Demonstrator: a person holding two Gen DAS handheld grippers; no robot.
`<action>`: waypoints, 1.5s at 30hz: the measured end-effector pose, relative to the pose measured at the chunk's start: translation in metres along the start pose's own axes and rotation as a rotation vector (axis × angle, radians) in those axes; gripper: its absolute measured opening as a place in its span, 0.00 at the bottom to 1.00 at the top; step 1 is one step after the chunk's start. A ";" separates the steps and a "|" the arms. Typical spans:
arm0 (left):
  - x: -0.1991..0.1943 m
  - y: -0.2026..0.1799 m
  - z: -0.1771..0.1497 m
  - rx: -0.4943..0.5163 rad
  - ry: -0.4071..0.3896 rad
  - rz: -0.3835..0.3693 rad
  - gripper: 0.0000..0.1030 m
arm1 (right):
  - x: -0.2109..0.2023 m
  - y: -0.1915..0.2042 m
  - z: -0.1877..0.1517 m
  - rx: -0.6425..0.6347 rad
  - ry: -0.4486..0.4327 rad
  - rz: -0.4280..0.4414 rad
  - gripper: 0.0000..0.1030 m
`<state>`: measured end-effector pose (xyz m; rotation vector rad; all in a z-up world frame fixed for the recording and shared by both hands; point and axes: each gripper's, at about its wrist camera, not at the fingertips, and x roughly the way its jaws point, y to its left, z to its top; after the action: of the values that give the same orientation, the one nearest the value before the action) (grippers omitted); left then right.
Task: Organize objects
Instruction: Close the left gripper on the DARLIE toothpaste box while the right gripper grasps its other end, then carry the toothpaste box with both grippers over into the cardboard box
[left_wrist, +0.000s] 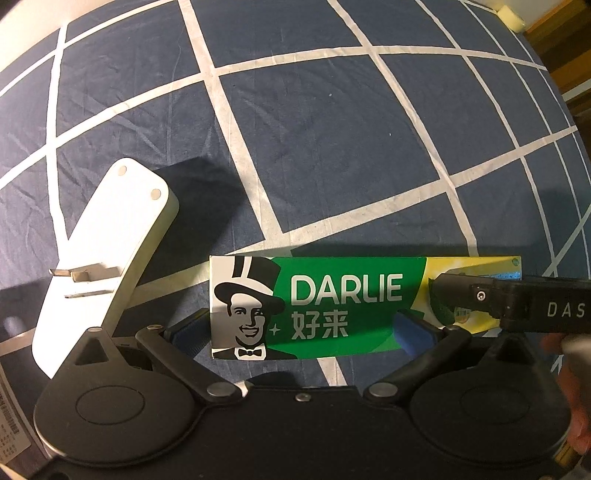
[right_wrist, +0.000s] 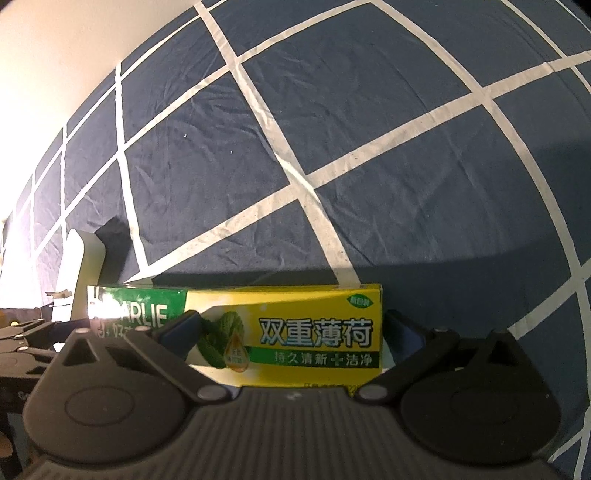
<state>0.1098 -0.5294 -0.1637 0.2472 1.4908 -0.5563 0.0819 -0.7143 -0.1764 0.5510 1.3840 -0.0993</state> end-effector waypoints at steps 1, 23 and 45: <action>0.000 0.000 0.000 0.001 0.001 0.001 1.00 | 0.000 0.000 0.000 -0.005 0.001 -0.001 1.00; -0.069 -0.002 -0.049 -0.024 -0.128 0.053 1.00 | -0.056 0.038 -0.031 -0.080 -0.086 0.012 1.00; -0.152 0.073 -0.150 -0.144 -0.243 0.146 1.00 | -0.087 0.152 -0.118 -0.231 -0.140 0.041 0.99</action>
<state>0.0176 -0.3642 -0.0404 0.1676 1.2588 -0.3469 0.0162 -0.5535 -0.0567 0.3716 1.2274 0.0537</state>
